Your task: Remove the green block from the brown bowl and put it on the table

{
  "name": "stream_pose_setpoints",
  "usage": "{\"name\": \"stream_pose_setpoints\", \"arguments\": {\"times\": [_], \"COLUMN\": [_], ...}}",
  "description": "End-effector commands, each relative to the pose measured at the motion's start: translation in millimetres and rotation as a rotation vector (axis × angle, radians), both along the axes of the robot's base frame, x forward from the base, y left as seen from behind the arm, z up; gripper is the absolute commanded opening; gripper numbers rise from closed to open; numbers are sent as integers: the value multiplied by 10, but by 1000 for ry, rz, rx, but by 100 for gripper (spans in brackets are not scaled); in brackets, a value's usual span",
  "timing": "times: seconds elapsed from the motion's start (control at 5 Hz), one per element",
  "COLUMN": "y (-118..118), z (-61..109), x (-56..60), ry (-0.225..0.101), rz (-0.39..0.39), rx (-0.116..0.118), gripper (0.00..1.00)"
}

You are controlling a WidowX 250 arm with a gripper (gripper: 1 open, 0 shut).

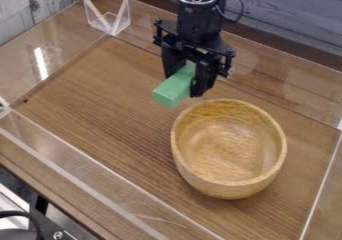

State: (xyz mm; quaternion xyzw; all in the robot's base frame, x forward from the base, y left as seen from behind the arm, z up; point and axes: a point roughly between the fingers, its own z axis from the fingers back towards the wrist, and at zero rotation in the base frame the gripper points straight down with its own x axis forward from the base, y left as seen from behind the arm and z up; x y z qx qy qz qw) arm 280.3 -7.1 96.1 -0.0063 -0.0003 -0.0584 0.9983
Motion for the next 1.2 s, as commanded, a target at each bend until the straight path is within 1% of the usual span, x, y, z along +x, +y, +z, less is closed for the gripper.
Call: {"name": "stream_pose_setpoints", "arguments": {"times": [0.0, 0.2, 0.4, 0.6, 0.8, 1.0], "y": [117, 236, 446, 726, 781, 706], "z": [163, 76, -3, -114, -207, -249], "x": [82, 77, 78, 103, 143, 250], "ry": [-94, -99, -100, -101, -105, -114], "rz": [-20, -37, -20, 4, 51, 88], "rx": [8, 15, 25, 38, 42, 44], "gripper": [0, 0, 0, 0, 0, 0]}}
